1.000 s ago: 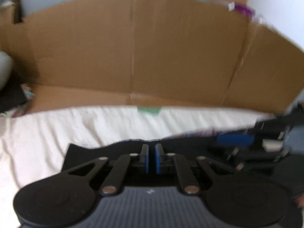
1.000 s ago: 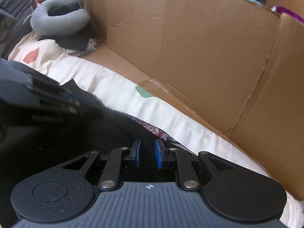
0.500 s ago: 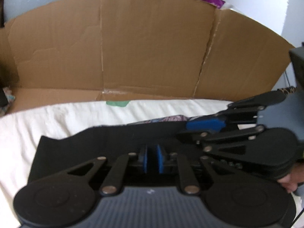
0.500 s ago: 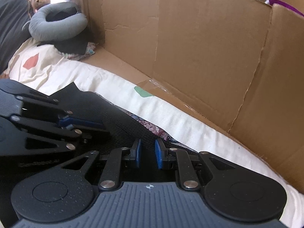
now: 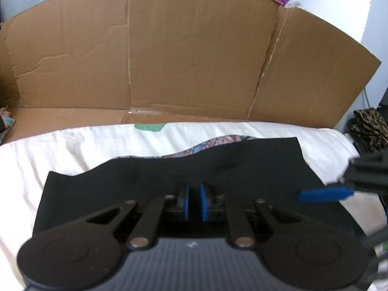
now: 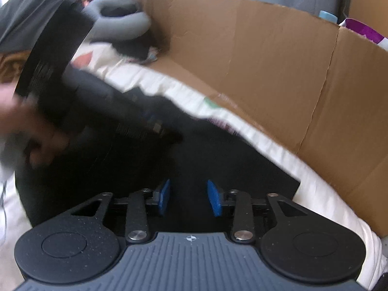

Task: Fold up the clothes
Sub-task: 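Open both grippers and release the folded shorts onto the bed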

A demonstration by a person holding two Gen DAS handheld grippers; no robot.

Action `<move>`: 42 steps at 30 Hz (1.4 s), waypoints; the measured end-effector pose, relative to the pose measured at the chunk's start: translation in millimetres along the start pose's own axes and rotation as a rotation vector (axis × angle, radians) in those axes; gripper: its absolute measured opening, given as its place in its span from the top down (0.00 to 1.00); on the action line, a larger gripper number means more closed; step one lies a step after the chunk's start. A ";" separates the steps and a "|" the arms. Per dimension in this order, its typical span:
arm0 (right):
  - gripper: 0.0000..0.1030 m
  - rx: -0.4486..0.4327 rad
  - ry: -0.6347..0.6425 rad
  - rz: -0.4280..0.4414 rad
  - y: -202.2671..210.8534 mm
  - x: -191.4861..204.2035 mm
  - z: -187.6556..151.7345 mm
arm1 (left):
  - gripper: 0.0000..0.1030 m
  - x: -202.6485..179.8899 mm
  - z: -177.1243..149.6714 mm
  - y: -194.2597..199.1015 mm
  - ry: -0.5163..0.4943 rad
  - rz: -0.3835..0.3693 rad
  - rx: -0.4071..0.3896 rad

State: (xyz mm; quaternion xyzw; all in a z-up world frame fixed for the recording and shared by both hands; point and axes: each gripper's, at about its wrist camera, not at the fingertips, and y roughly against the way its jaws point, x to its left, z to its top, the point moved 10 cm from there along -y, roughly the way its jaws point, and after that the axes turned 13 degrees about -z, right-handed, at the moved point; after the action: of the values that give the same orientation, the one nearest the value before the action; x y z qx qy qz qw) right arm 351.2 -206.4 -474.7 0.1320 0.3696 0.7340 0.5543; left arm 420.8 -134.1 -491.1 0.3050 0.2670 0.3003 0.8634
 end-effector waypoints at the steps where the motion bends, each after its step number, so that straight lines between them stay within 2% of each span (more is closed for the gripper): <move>1: 0.48 0.001 0.014 0.001 2.2 2.0 -6.8 | 0.88 0.7 0.2 -0.7 0.004 -0.002 0.001; 5: 0.40 0.016 0.032 -0.011 16.6 -0.8 -30.5 | 0.88 0.4 0.7 -2.7 -0.010 0.002 0.010; 9: 0.40 0.046 -0.013 -0.003 30.9 -11.3 -51.5 | 0.88 -0.1 0.8 -0.5 -0.014 -0.001 0.012; 12: 0.40 0.062 0.005 -0.025 40.2 -15.2 -63.7 | 0.88 0.2 1.3 -0.4 -0.014 -0.001 0.016; 16: 0.40 0.099 -0.018 -0.039 54.4 -22.0 -74.4 | 0.88 0.0 4.2 -0.3 0.001 0.007 0.035; 20: 0.40 0.097 -0.006 -0.068 74.9 -27.6 -75.2 | 0.87 -0.1 11.6 9.3 0.048 0.005 0.069; 23: 0.41 0.079 -0.060 -0.070 93.9 -32.5 -66.4 | 0.69 -5.0 18.2 32.4 0.016 0.026 0.057; 27: 0.43 0.068 -0.100 -0.061 113.9 -27.5 -62.1 | 0.63 -18.7 13.7 68.6 -0.007 0.019 0.045; 31: 0.43 0.070 -0.139 -0.056 124.9 -18.0 -61.6 | 0.48 -30.5 -5.1 97.0 0.017 0.030 0.056; 36: 0.43 0.070 -0.153 -0.046 121.9 -2.6 -66.8 | 0.42 -44.0 -35.8 114.8 0.083 0.038 0.057; 40: 0.45 0.047 -0.140 -0.032 114.7 15.3 -62.9 | 0.42 -58.3 -60.5 116.5 0.090 0.040 0.037; 42: 0.48 0.029 -0.112 -0.018 112.8 26.5 -64.1 | 0.42 -68.2 -71.8 113.6 0.057 0.030 0.017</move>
State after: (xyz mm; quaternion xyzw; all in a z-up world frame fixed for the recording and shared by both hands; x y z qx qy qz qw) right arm 222.5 -220.4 -447.0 0.1778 0.3496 0.7151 0.5786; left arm 288.0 -82.3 -442.3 0.3076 0.2896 0.3196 0.8482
